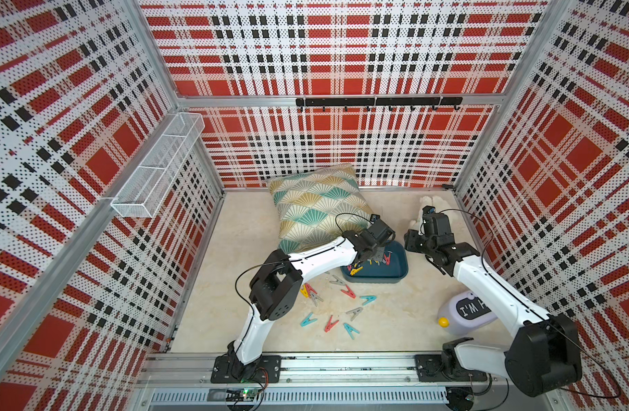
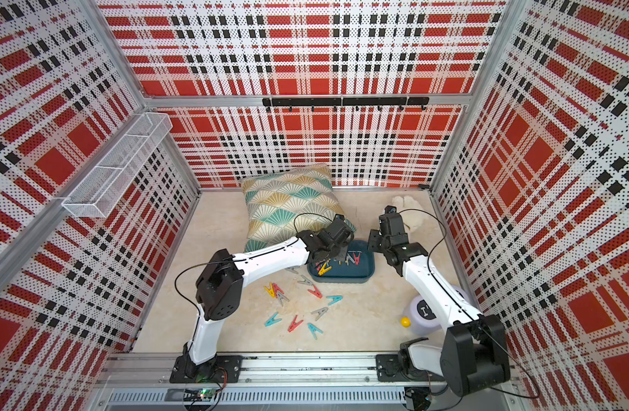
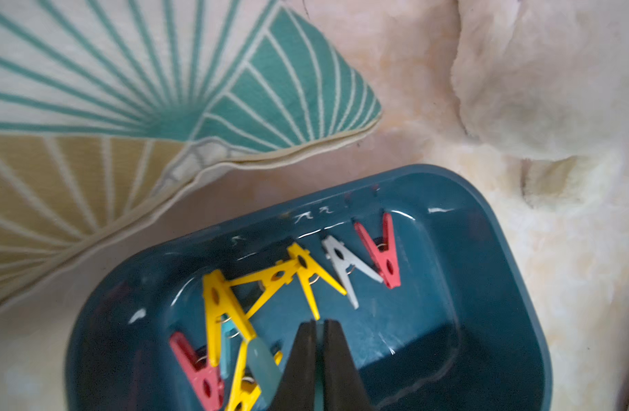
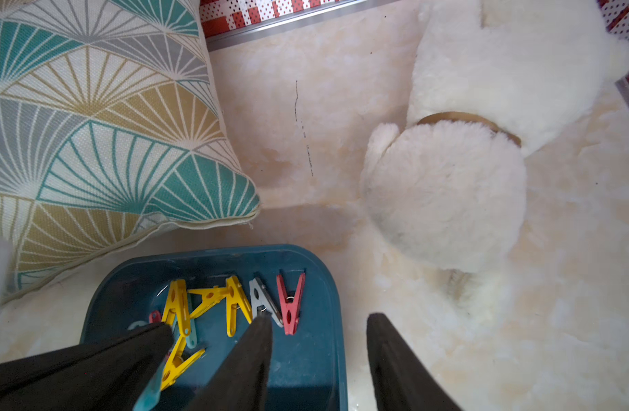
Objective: Put the clothespins into the storage box
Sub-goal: Place the clothespin in the storage box.
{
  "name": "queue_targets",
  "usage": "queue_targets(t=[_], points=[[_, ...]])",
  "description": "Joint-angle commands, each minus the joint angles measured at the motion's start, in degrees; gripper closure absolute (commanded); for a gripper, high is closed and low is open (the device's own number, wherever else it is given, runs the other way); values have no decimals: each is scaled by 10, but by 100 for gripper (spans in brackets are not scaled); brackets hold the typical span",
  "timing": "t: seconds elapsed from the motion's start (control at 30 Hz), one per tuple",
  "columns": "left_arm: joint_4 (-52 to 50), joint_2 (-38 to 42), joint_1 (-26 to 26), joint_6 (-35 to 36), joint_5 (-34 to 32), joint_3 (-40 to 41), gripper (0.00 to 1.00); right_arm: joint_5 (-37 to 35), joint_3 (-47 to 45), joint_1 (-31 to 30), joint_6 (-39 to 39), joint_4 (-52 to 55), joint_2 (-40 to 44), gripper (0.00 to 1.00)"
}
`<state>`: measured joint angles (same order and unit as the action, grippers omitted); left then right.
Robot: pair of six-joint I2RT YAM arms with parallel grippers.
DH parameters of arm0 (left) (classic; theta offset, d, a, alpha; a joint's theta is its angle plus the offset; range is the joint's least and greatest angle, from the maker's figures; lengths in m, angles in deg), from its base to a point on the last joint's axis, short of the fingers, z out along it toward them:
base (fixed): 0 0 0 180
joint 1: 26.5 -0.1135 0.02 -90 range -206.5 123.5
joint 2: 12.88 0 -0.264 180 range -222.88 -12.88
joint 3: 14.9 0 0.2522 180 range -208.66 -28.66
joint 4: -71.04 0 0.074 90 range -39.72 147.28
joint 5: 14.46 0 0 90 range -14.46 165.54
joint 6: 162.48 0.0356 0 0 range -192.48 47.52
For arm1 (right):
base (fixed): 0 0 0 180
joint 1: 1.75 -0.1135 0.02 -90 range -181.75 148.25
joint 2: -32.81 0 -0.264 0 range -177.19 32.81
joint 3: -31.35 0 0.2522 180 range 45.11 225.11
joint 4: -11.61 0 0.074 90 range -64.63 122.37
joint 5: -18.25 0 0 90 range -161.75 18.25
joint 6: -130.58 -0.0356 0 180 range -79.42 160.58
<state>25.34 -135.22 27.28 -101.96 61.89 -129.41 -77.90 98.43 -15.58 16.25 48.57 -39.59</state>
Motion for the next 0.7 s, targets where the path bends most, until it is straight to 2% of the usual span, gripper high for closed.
queue_targets(t=[0.0,0.17,0.37,0.47,0.6,0.67], points=[[15,-41,4,-3,14,-37,99,-1,-1,3,-8,0,6,50],[22,-96,-1,-15,21,-81,98,-7,7,4,-9,9,8,50],[27,-128,-6,-18,23,-96,97,-5,12,4,-8,15,23,50],[29,-136,-9,-17,28,-102,92,-2,11,3,-7,17,24,50],[30,-120,-14,-20,32,-91,79,4,8,3,-5,15,22,50],[29,-102,-14,-18,32,-87,75,5,10,3,-4,18,17,50]])
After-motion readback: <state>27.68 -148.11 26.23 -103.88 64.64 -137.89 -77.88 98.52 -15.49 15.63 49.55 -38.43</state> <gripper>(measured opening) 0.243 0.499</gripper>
